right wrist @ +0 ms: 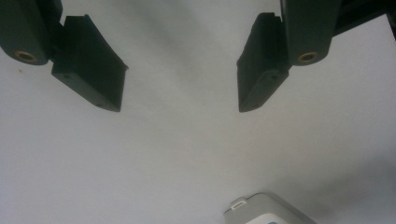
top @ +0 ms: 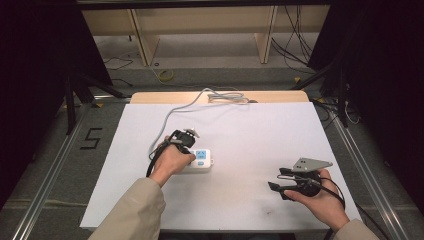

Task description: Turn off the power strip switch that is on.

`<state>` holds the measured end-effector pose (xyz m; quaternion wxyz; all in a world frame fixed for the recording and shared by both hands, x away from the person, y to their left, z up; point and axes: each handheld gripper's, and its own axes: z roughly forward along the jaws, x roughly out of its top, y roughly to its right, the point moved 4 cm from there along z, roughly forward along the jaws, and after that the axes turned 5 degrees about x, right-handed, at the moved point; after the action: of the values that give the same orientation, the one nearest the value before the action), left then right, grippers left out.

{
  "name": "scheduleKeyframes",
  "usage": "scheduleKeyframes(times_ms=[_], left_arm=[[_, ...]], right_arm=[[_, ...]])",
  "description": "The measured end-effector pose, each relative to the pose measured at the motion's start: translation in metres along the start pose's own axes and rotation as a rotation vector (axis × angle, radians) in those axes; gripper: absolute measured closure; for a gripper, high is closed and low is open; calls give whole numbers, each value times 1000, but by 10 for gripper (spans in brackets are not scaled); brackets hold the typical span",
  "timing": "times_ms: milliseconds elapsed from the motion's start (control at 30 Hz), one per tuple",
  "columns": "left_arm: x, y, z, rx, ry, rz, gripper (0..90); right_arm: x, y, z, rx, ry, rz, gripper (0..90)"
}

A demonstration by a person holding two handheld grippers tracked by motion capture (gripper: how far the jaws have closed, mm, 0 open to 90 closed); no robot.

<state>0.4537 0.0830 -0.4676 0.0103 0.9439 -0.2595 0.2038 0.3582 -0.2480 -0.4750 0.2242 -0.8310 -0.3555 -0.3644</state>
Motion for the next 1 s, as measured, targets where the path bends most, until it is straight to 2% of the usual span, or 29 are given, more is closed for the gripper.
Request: scheduleKeyframes(times_ms=[100, 367, 433, 567, 667, 700, 800, 933, 1000], left_arm=[[1, -1, -4, 1, 29, -18, 899], [2, -3, -10, -3, 89, -29, 880], [1, -3, -12, -8, 105, -21, 843], [1, -3, -15, -3, 137, -16, 841], [2, -5, -17, -4, 162, -21, 808], [2, -5, -17, -10, 172, -13, 797], [2, -6, -18, -35, 207, -32, 754], [3, -8, -20, -44, 282, -38, 682], [3, -9, -22, -50, 316, -18, 632]], right_arm=[[0, 0, 0, 1, 0, 0, 329], [0, 0, 0, 1, 0, 0, 329], [0, 0, 0, 1, 1, 0, 329], [0, 0, 0, 2, 0, -1, 329], [0, 0, 0, 1, 0, -2, 329], [0, 0, 0, 1, 1, -2, 329], [0, 0, 0, 2, 0, -2, 329], [0, 0, 0, 3, 1, -2, 329], [0, 0, 0, 3, 1, -1, 329]])
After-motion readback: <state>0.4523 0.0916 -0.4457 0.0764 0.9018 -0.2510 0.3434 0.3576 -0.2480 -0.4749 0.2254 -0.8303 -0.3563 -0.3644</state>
